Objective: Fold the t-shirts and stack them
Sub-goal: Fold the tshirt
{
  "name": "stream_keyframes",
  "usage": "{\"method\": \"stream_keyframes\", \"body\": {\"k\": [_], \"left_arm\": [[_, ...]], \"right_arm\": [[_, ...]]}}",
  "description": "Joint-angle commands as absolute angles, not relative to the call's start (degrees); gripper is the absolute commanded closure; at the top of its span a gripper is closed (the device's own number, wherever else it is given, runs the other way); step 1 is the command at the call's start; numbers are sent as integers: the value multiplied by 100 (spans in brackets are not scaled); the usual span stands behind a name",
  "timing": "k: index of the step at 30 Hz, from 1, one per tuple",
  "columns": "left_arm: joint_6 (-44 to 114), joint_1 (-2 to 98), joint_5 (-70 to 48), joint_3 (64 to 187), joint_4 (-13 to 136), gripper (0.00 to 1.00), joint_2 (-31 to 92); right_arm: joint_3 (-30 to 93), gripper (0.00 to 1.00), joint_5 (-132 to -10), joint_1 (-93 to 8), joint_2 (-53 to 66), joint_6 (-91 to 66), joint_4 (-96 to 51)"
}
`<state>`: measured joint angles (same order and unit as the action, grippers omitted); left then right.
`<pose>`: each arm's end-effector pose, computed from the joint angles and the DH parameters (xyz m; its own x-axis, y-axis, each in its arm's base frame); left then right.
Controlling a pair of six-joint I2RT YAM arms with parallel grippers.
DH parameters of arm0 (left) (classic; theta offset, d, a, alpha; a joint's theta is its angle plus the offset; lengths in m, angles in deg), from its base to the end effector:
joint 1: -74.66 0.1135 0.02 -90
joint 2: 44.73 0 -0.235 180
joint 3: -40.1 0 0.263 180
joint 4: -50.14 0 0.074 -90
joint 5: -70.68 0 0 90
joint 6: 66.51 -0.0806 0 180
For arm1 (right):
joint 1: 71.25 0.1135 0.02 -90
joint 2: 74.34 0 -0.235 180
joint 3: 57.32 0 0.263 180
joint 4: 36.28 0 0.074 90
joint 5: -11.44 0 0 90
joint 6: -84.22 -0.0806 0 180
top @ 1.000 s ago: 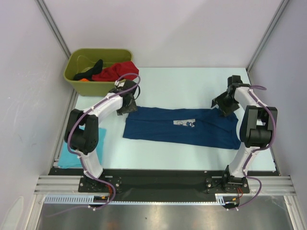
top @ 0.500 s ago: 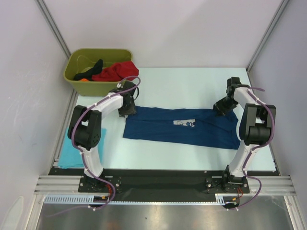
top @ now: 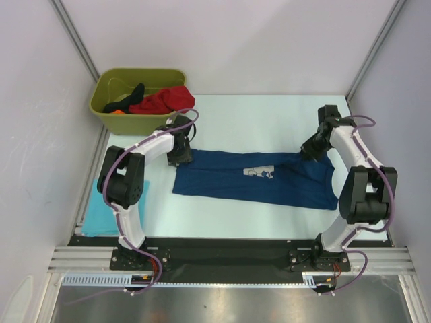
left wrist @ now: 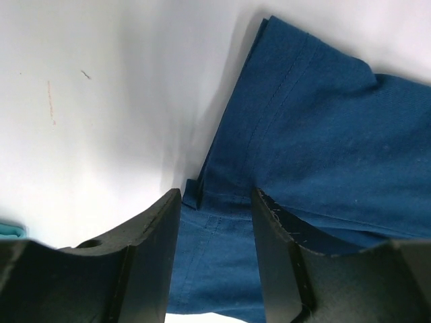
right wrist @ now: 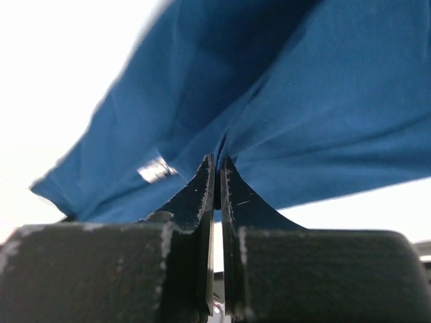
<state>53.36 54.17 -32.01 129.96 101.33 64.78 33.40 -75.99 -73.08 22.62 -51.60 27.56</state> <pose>0.3774 -0.1221 0.1024 -0.9037 -0.1810 -0.3880 -0.2031 0.9790 0.0165 0.3625 -0.0080 0.1729 -0.6430 0.7373 -0.2072 0.6855 0.6747 0.2737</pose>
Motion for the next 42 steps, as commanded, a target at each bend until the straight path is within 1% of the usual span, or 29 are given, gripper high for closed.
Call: {"method": "stream_keyframes", "body": {"k": [1, 4, 5, 13, 21, 26, 36, 37, 38, 39, 40, 41, 42], "left_arm": [[5205, 5427, -3127, 13213, 10059, 48, 6496], [5196, 5427, -3118, 13239, 10086, 49, 6531], [5188, 5427, -3118, 13231, 10077, 48, 6539], [5188, 5462, -3110, 13196, 10068, 48, 6548], [5179, 5514, -3057, 13196, 10051, 49, 6592], [5170, 5550, -3057, 13152, 10042, 49, 6557], [5144, 5602, -3057, 13125, 10033, 49, 6531], [5152, 5602, -3057, 13134, 10042, 49, 6531], [5144, 5602, -3057, 13134, 10051, 48, 6531], [5126, 5602, -3057, 13143, 10059, 48, 6479], [5109, 5602, -3057, 13134, 10051, 48, 6434], [5048, 5602, -3057, 13117, 10042, 48, 6373], [5012, 5602, -3057, 13038, 10016, 48, 6277]], "right_arm": [[3014, 100, -7698, -7169, 1786, -5130, 3131], [2803, 100, -7759, -7143, 1514, -5218, 3245], [2759, 100, -7785, -6951, 1400, -5245, 3306], [2372, 100, -7856, -6642, 1039, -5500, 3465], [2284, 100, -7856, -6431, 968, -5693, 3623], [2222, 100, -8084, -6361, 898, -5737, 3755], [1818, 100, -7927, -6325, 827, -5509, 3659], [1801, 97, -7918, -6325, 853, -5430, 3580], [1783, 88, -7726, -6325, 889, -5369, 3536], [1783, 73, -7524, -6334, 941, -5298, 3509], [1800, 68, -7365, -6360, 959, -4923, 3474], [1853, 66, -7207, -6448, 942, -4685, 3500], [2010, 55, -7293, -6535, 855, -4456, 3579]]}}
